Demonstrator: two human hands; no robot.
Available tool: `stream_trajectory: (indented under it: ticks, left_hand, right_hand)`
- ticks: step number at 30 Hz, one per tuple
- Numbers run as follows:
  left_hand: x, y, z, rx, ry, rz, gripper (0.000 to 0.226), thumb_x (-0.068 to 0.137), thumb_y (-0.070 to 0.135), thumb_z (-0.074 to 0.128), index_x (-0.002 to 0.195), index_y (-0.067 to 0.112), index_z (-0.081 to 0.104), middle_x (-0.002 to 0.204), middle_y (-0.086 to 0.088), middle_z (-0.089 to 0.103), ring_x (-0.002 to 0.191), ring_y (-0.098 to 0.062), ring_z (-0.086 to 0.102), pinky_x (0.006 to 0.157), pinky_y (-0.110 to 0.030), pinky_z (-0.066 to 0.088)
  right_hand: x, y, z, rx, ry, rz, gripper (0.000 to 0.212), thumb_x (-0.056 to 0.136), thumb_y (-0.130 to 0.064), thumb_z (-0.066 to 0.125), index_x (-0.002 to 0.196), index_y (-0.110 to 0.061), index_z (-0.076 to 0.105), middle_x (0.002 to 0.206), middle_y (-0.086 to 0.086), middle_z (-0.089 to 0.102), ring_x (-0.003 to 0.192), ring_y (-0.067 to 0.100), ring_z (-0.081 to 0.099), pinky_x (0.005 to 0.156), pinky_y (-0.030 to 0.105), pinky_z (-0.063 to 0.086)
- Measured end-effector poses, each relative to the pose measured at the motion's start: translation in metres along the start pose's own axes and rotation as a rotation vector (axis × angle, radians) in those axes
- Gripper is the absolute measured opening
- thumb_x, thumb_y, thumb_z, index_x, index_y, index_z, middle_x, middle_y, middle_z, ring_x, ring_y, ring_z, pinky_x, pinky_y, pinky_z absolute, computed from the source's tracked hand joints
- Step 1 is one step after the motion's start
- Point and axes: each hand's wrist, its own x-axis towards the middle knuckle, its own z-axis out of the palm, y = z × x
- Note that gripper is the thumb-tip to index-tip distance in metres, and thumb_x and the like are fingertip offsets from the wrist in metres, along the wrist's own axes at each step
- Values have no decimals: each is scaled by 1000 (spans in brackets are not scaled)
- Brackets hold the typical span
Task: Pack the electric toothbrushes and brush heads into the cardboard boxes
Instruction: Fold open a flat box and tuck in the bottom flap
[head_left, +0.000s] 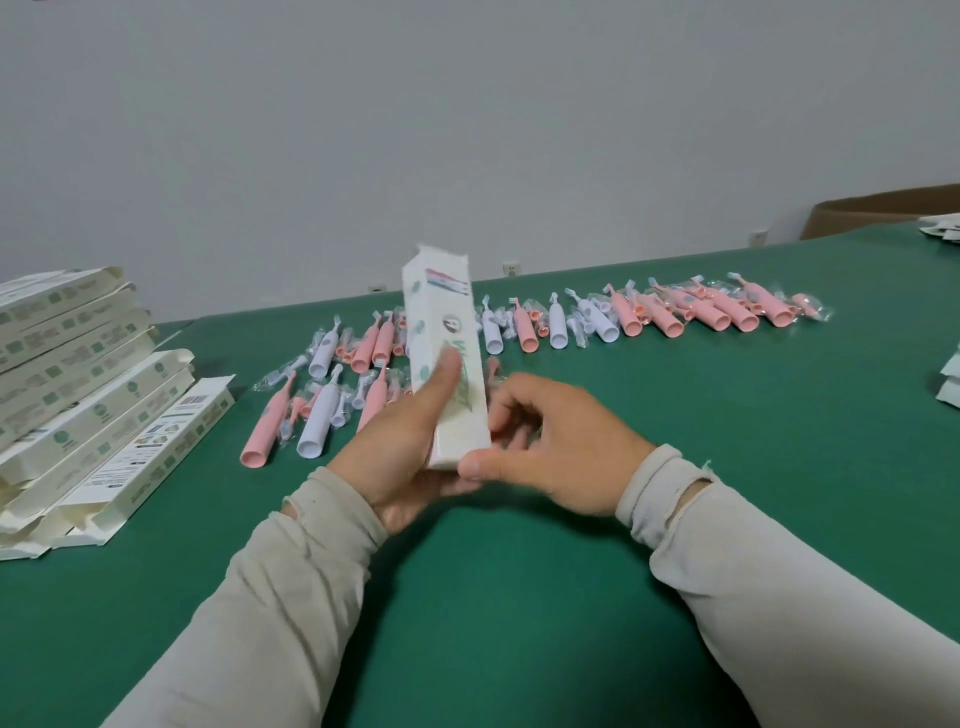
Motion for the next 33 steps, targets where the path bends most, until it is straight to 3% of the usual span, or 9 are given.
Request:
stream_trajectory:
  ticks: [3,5,8,12,16,18,21,26,33]
  left_hand:
    - [-5,1,-6,498,176,70,51,71,62,75,109,29,73,94,-1,76,68,-10,64,54,-27,49]
    - [-6,3,-12,786,283,165,20,74,52,81,90,43,73,83,7,75,63,-11,63,60,-28,51]
    - [-6,5,-22,962,258,195,15,79,42,81,89,39,70,87,2,74,70,-20,66,70,-35,55]
    - [-9,3,-27,1114,292,196,10,82,36,77,87,41,69,86,18,72,77,-6,66,66,-27,55]
    - [-7,5,-30,1556,539,339,34,81,43,75,113,43,60,109,13,62,100,-16,56,77,-37,48]
    - [-8,6,-30,1602,549,314,62,78,64,67,131,35,54,124,8,56,111,-19,50,88,-40,47]
    - [-10,5,-26,1601,452,252,87,66,94,39,125,31,53,118,7,55,107,-16,49,88,-39,47]
    - [0,20,-30,1684,518,294,94,61,97,29,119,27,50,108,3,58,94,-18,51,78,-40,51]
    - [6,14,-49,1768,638,468,83,69,82,56,121,17,55,104,-8,60,93,-28,53,77,-41,47]
  right_hand:
    - [3,2,-4,301,25,138,52,68,-61,72,105,-25,62,91,-8,72,73,5,64,64,18,51]
    - [7,-3,-13,473,238,149,52,70,-61,70,105,-23,63,87,-9,74,63,10,60,48,16,43]
    - [9,-6,-30,736,518,153,61,67,-55,73,112,-16,63,81,-3,73,57,14,55,40,21,36]
    - [5,-4,-40,676,617,153,24,80,-32,69,97,-15,68,77,0,73,59,14,59,42,22,42]
    - [5,-9,-35,711,495,185,35,81,-50,67,92,-17,67,85,2,75,71,16,71,53,31,54]
    - [6,-7,-31,677,501,221,24,85,-35,70,91,-13,64,95,11,75,81,22,74,59,32,57]
    - [7,-6,-28,722,520,239,3,93,-13,59,94,-15,62,107,16,70,85,23,73,59,30,57]
    - [9,-6,-26,778,490,151,22,96,-7,50,103,-21,65,122,17,64,103,27,68,66,32,59]
    - [9,4,-19,333,513,8,28,92,-13,64,102,-39,64,113,-18,64,91,16,67,78,34,58]
